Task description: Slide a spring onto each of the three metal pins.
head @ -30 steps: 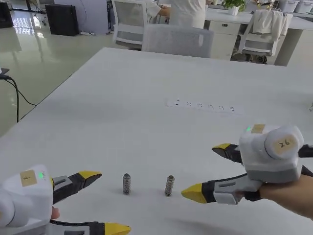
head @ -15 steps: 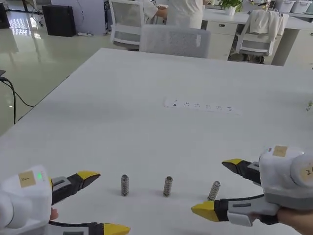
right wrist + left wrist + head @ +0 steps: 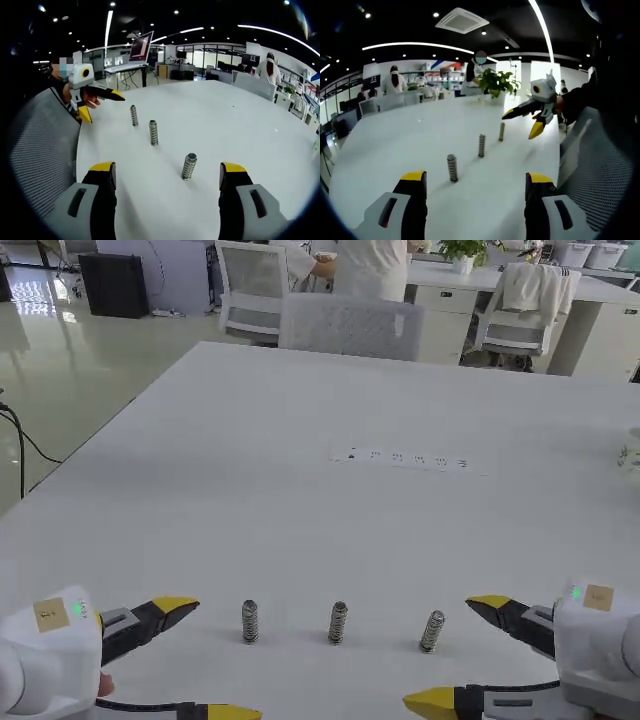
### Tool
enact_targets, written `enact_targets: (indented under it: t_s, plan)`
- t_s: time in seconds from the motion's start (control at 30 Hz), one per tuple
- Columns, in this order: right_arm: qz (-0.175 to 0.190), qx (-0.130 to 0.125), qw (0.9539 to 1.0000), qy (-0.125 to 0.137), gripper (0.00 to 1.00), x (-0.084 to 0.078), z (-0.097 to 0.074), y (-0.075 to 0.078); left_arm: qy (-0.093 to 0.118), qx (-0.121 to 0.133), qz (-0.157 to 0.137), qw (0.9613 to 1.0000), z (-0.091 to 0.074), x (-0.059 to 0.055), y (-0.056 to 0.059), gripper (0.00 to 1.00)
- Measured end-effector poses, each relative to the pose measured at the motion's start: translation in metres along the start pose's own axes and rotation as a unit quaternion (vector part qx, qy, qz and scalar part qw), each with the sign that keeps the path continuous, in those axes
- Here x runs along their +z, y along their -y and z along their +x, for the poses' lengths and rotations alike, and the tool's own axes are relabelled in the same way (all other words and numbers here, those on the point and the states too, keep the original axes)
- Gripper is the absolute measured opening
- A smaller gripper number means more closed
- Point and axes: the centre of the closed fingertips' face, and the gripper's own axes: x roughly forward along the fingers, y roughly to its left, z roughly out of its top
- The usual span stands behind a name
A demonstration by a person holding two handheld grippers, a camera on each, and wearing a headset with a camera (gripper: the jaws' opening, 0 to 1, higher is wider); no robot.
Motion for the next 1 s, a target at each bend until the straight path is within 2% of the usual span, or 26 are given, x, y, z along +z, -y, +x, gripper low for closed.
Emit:
enact_targets:
  t_s: [0.3,0.47,1.0]
  plan:
    - [-0.003,-0.003,0.9999,0.013,0.86,0.0064,0.0004,-0.0051,0.003,0.008,-0.007,0.9999,-0.0022,-0.0051,-0.0033,0.78]
    - [0.001,-0.004,1.0,0.007,0.86,0.0013,-0.0003,-0.0067,0.006,0.009,-0.008,0.9999,-0.0023,-0.0045,-0.0043,0.78]
    - [0.013,-0.013,0.9998,0.01,0.86,0.0016,-0.0028,-0.0037,0.01,0.011,-0.013,0.9998,-0.0006,-0.004,-0.003,0.77]
